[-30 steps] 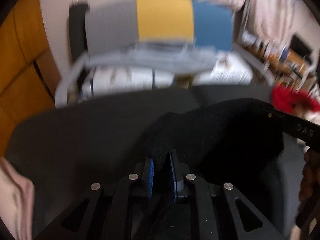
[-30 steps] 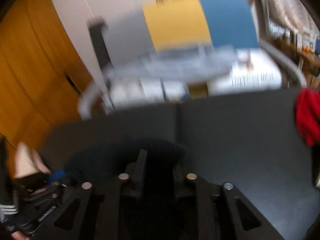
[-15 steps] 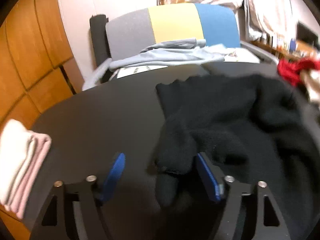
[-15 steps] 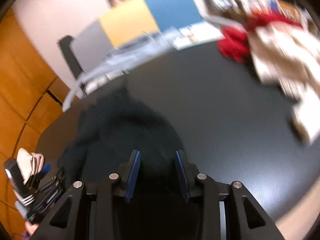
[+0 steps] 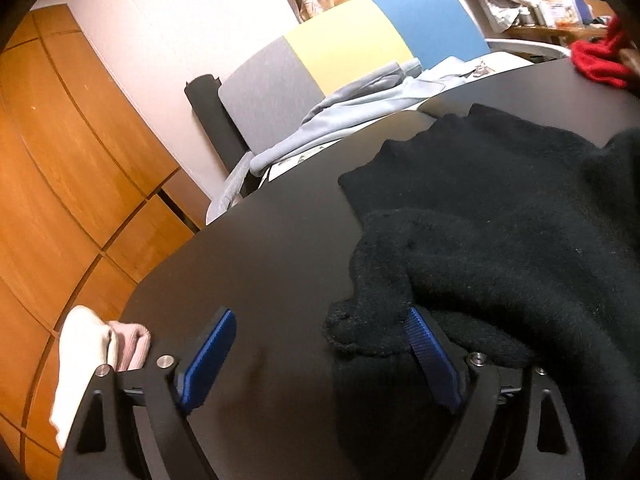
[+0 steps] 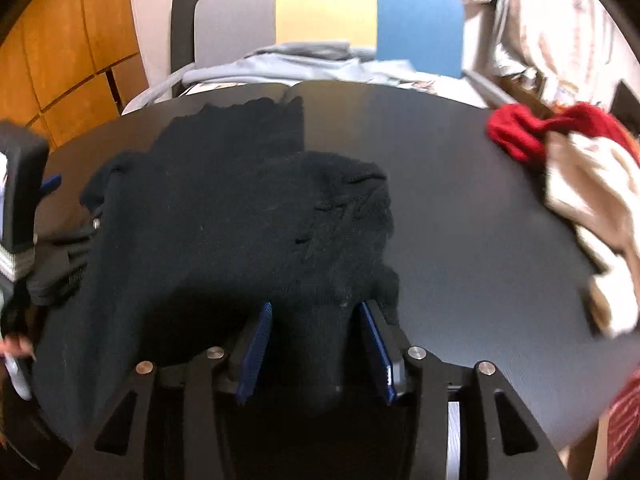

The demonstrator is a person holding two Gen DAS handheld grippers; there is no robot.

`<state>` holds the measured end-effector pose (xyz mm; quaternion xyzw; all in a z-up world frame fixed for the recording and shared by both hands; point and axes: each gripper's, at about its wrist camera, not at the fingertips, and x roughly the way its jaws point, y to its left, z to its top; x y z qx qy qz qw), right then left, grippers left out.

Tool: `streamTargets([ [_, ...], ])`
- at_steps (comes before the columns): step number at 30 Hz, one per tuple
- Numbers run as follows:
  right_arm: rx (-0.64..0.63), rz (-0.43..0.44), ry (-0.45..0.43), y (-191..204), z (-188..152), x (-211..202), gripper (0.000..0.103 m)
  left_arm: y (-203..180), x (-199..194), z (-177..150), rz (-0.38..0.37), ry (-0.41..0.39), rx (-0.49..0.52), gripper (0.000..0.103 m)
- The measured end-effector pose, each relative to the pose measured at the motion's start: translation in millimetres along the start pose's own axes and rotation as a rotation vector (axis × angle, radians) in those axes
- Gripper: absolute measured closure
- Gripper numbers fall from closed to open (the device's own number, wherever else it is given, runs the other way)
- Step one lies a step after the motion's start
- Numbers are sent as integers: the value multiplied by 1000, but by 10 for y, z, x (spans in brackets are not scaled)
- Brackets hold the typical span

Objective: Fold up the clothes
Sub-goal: 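Lower the black sweater flat onto the table and open both grippers, then move the right gripper toward the red and cream clothes pile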

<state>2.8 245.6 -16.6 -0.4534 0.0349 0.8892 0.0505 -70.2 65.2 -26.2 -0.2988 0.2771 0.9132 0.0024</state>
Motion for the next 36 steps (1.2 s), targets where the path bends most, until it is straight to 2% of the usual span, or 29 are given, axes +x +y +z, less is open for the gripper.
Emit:
streamTargets([
  [1,-7,11,8,-1,112,65,65,25,46,73,9,10,-3,9],
  [3,-35,13,-1,20,377,277,79,91,284,227,25,34,-14,9],
  [6,-73,10,-24,68,742,578,87,180,597,431,76,50,-7,9],
  [8,-88,0,-39,107,945,745,89,217,775,538,107,46,2,9],
  [16,18,-1,-62,61,1465,1151,88,389,1419,926,189,41,8,9],
  [20,29,-12,-65,67,1545,1200,78,480,1486,1022,164,57,10,9],
  [22,31,22,-59,57,1565,1207,69,544,1334,1001,107,81,2,11],
  [23,34,59,-45,11,1584,1180,69,576,1258,991,78,94,-2,11],
  [25,64,72,-29,-84,1565,1036,70,642,1103,968,19,117,-12,11],
  [27,174,133,-125,-326,1454,606,69,755,859,837,-72,132,-75,11],
  [29,254,179,-132,-530,1269,275,69,840,599,656,-150,137,-135,11],
  [34,313,156,-33,-752,494,-254,69,803,8,72,-226,104,-199,11],
  [36,316,144,23,-734,171,-348,69,646,-128,-87,-221,83,-161,10],
])
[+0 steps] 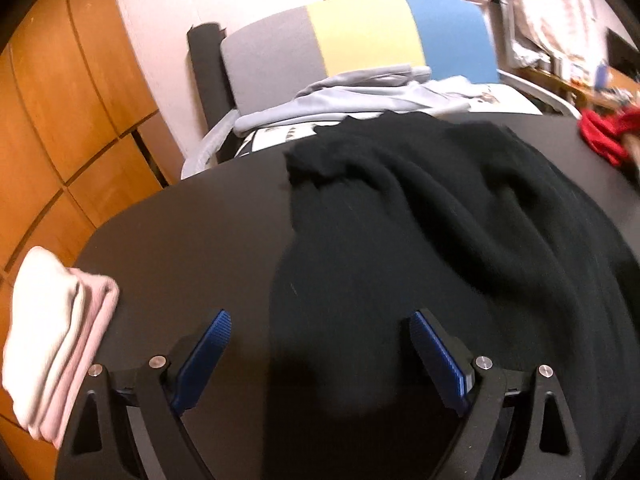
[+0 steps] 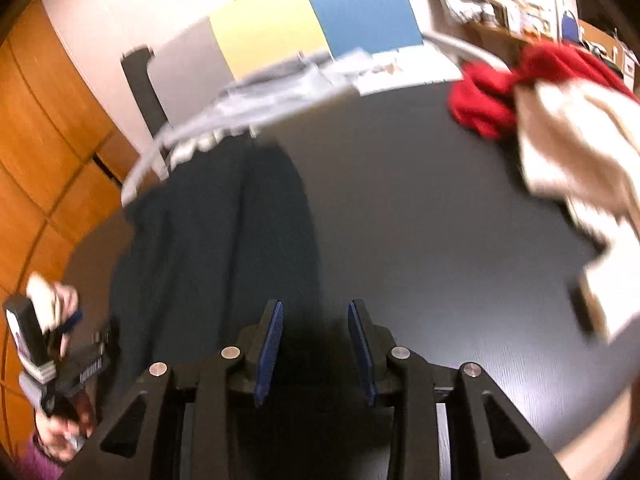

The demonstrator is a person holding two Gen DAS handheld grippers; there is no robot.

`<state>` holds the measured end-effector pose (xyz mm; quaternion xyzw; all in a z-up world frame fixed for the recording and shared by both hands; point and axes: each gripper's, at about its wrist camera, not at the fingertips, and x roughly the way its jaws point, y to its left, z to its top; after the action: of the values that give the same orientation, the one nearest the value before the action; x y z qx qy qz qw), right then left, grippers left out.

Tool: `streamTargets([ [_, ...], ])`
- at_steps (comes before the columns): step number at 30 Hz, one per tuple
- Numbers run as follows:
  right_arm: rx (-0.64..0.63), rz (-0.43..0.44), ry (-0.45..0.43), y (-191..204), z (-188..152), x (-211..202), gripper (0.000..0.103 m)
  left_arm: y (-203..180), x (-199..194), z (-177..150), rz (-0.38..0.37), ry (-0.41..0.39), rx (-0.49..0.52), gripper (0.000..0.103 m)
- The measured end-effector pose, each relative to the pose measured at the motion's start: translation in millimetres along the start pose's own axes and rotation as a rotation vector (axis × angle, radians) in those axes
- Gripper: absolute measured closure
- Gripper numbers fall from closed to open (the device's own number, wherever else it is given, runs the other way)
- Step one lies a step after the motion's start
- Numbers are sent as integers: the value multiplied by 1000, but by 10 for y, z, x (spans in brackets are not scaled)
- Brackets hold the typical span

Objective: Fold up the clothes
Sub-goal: 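Move the right gripper toward the red and cream clothes pile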

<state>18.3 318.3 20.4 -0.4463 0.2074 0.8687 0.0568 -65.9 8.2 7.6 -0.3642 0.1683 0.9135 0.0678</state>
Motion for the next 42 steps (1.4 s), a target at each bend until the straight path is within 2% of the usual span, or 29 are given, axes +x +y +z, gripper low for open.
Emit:
streamTargets([
  [3,-2,-4,54,-10,-415,-63,69,-161,9,-181,54,-48,52,9],
  [6,-103,-53,93,124,-759,-35,68,-116,36,-202,47,-51,12,5],
  [7,-173,-92,63,211,-842,-42,68,-86,56,-207,40,-43,-14,1],
  [10,-319,-162,3,395,-976,-9,62,9,102,-228,-4,-17,-81,0],
  [11,-340,-164,-26,420,-1011,1,64,30,111,-235,-17,-13,-95,0],
  [13,-348,-132,-24,426,-996,1,84,48,114,-253,-34,-9,-115,0],
  [14,-369,-107,-6,449,-970,2,99,46,109,-265,-38,-8,-121,0],
  [17,-428,-115,24,437,-794,-39,99,32,99,-281,-38,-12,-123,0],
  [19,-442,-156,-12,371,-622,-115,99,22,92,-285,-35,-16,-121,0],
  [26,-423,-387,-183,-138,382,-385,99,62,120,-287,-54,-10,-136,0],
  [29,-409,-501,-206,-381,760,-305,99,70,133,-286,-64,-4,-148,0],
  [31,-391,-566,-192,-504,861,-157,99,64,132,-285,-64,-4,-149,0],
  [34,-297,-626,-36,-886,1051,350,90,61,130,-289,-59,-7,-145,0],
  [35,-246,-632,47,-1014,1057,528,84,64,131,-290,-57,-8,-143,0],
  [36,-186,-638,92,-1103,1035,634,84,60,130,-290,-55,-9,-142,0],
  [38,-131,-634,24,-1028,970,527,84,66,132,-294,-56,-11,-142,0],
  [40,-122,-584,-138,-696,842,220,78,88,146,-294,-62,-12,-146,0],
  [41,-150,-494,-212,-400,722,46,76,101,156,-292,-65,-11,-150,0],
  [42,-176,-425,-230,-210,640,-26,72,115,164,-288,-71,-8,-156,0],
])
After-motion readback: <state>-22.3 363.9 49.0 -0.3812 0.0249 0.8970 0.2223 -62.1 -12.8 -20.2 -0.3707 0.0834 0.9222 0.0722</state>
